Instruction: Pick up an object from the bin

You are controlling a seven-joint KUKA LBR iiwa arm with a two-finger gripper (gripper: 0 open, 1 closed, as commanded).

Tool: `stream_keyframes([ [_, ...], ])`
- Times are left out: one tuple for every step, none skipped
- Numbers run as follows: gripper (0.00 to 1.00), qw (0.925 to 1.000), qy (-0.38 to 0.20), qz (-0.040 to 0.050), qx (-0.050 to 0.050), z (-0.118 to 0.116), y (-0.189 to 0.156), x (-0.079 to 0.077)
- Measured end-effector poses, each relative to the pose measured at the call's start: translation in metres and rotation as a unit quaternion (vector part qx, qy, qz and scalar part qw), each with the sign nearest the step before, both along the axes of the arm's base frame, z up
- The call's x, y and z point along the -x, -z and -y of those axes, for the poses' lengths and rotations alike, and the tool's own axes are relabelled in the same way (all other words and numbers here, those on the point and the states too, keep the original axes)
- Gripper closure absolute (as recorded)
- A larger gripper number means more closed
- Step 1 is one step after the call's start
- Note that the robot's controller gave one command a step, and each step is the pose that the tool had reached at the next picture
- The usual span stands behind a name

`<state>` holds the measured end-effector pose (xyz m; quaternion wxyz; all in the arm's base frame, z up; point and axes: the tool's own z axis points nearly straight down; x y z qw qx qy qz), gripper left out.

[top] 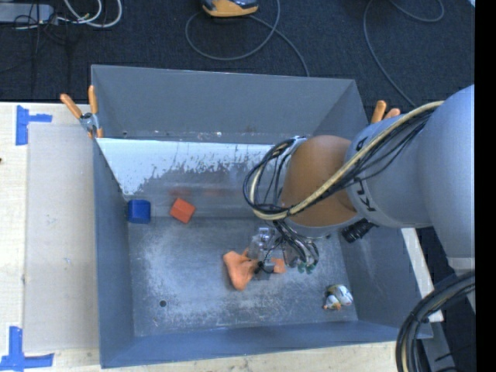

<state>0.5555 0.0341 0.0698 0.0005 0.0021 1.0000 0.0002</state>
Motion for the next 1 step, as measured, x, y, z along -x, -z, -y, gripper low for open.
stream_keyframes([
  [1.0, 1.0, 0.0, 0.0, 0.0, 0.0, 0.0, 0.0],
])
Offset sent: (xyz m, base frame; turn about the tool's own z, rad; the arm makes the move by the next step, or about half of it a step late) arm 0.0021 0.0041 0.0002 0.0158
